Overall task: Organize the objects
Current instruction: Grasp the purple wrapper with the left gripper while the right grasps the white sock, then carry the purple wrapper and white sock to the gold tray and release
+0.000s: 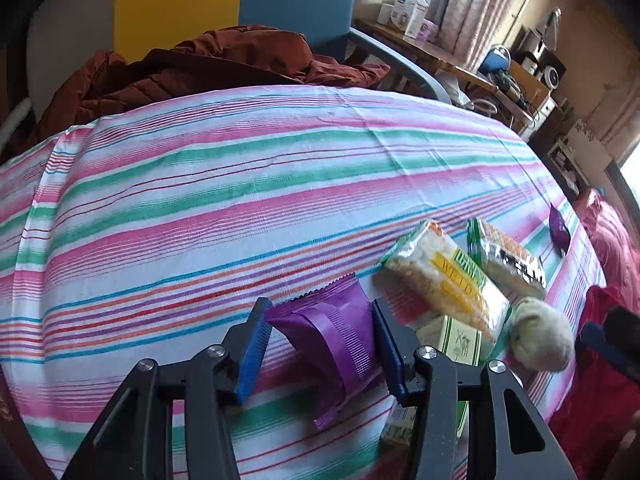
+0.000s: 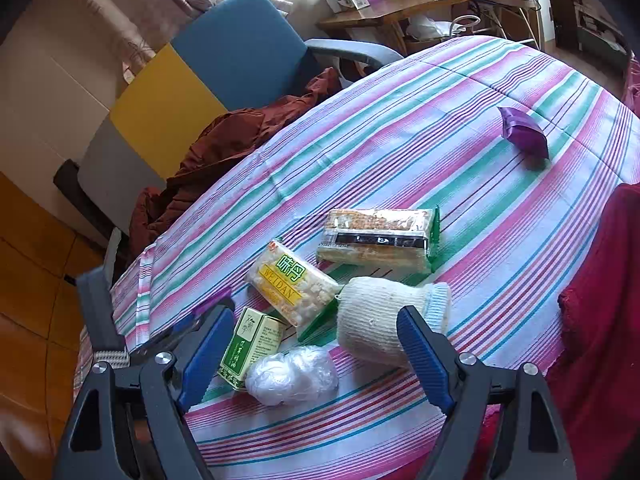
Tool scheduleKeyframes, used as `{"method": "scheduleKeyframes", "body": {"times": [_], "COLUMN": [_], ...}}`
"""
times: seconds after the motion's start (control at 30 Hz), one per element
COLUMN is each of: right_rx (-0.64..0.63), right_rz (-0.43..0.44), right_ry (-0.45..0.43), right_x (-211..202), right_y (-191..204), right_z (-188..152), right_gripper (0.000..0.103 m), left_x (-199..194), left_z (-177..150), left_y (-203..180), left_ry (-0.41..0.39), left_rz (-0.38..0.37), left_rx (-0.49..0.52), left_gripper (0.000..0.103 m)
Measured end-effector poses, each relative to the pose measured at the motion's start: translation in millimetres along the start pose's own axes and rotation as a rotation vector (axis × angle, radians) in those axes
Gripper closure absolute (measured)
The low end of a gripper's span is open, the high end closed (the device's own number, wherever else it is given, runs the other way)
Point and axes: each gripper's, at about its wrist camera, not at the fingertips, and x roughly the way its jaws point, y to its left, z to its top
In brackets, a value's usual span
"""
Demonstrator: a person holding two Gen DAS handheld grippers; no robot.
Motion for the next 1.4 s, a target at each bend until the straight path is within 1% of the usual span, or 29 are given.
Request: {"method": "scheduleKeyframes", "body": {"times": [0.1, 0.27, 0.4, 0.57, 0.63, 0.73, 0.83, 1.0, 1.1, 1.13, 1.2, 1.3, 1.4], "right_rx": [0.007, 0.029, 0.065, 0.091, 0.101, 0.11, 0.088, 0.013, -0.007, -0.019, -0.027, -0.057, -0.065], "right_rz": [-0.015, -0.032, -0.036, -0.067, -0.096, -0.165, -0.193, -0.301, -0.337, -0.349, -0.338, -0.348, -0.322], "right_ry": [0.001, 0.002, -0.001, -0.007, -0.011, -0.007, 0.039, 0.086, 0.134, 0.146, 0.158, 0.145, 0.108], "right_x": [1, 2, 1, 1, 1, 4, 14, 32, 46, 50, 54, 51, 43], "right_y": [-2, -5, -12, -16, -18, -22, -20, -11, -13, -13, -13, -9, -5], "right_z": [0, 1, 2, 2, 2, 4, 4, 3, 4, 4, 5, 3, 3], "right_gripper": [0.018, 0.018, 0.018, 0.018, 0.018, 0.018, 0.017, 0.017, 0.017, 0.018, 0.029, 0.033, 0.034], "left_x": [1, -9, -21, -39, -45, -51, -56, -59, -60, -60, -61, -64, -70], "left_z": [-1, -14, -32, -59, -69, -81, -90, -96, -99, -100, -101, -102, -107], "left_y": [-2, 2, 9, 14, 16, 14, 14, 17, 14, 14, 14, 17, 19], "left_ry": [0.023, 0.015, 0.004, -0.024, -0.03, -0.045, -0.055, -0.062, -0.071, -0.072, -0.073, -0.064, -0.057], "left_rz": [0.017, 0.021, 0.004, -0.01, -0.014, -0.005, -0.004, -0.012, 0.001, 0.003, 0.001, -0.002, -0.004], "left_rx": [0.024, 0.026, 0.007, 0.011, 0.008, 0.023, 0.023, 0.02, 0.04, 0.042, 0.041, 0.019, 0.004], "left_gripper": [0.051, 0.058, 0.059, 0.059, 0.059, 0.06, 0.06, 0.061, 0.061, 0.061, 0.062, 0.067, 0.07]}}
